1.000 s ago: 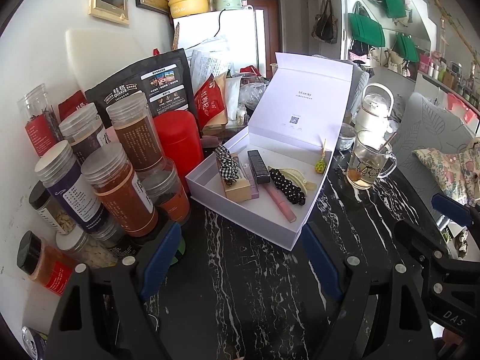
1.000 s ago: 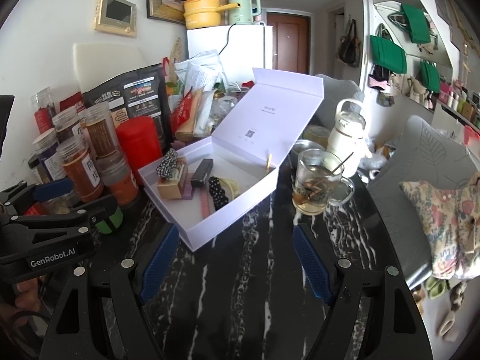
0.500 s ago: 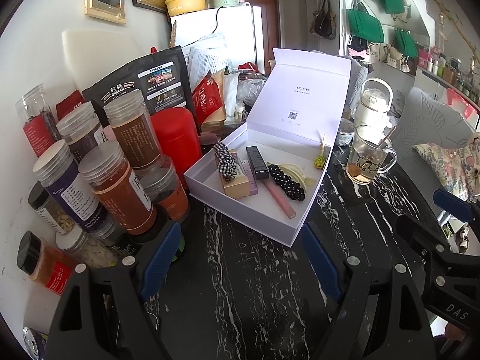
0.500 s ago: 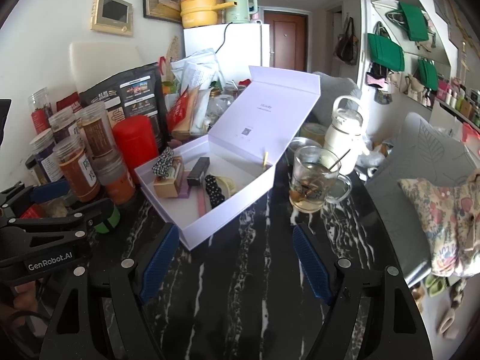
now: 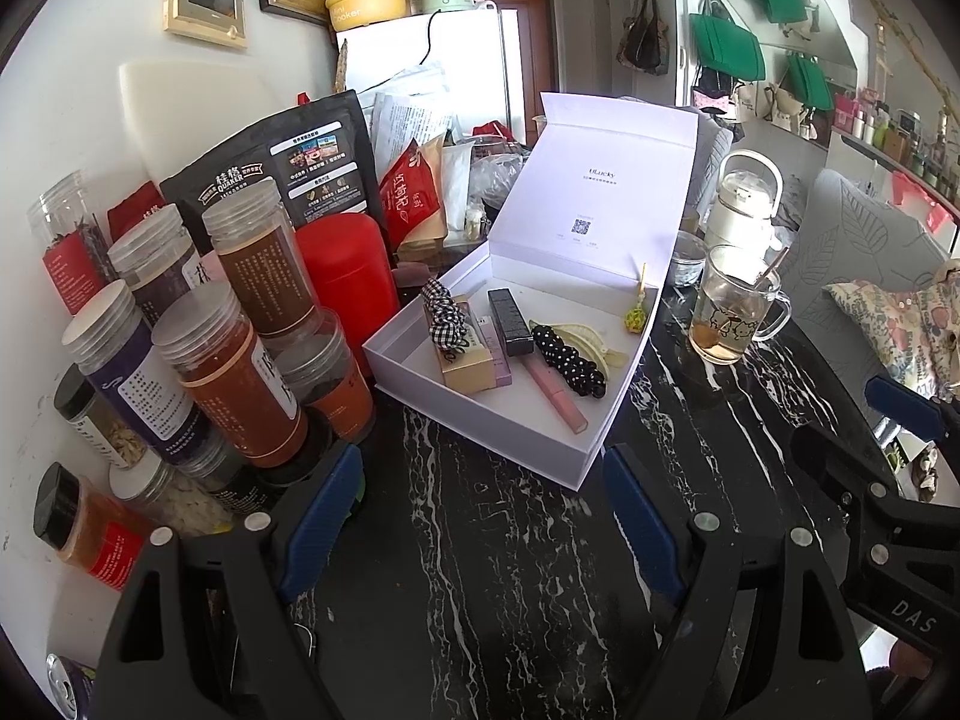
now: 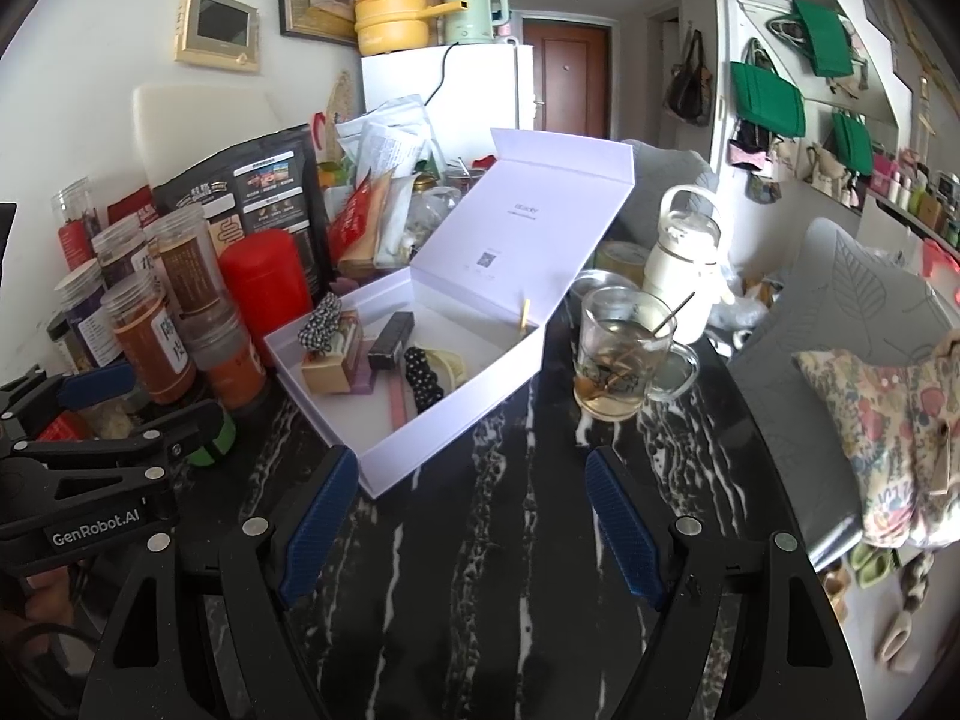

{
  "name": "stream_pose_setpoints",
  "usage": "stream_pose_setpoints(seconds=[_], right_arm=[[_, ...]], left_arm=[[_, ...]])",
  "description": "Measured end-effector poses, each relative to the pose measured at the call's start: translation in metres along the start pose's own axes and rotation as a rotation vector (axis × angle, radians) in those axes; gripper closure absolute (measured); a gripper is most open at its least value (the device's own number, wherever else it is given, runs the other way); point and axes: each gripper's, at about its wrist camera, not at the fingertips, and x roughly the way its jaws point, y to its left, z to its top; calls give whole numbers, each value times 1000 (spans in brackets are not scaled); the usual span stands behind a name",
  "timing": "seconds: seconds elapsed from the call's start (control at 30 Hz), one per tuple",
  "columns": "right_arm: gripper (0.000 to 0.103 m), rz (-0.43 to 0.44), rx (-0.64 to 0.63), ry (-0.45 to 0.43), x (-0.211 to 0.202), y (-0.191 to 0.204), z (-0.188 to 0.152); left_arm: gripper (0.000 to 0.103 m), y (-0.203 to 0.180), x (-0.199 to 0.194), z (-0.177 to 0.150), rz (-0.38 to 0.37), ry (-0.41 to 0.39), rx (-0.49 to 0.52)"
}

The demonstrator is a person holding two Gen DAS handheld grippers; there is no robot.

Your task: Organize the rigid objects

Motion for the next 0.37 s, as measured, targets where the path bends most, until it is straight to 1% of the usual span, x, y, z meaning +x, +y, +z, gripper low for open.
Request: stream_pose_setpoints(seconds=[0.37], right_arm=[[24, -3, 14, 10, 4, -3, 0]], left_arm=[[20, -2, 5, -1, -5, 15, 5]])
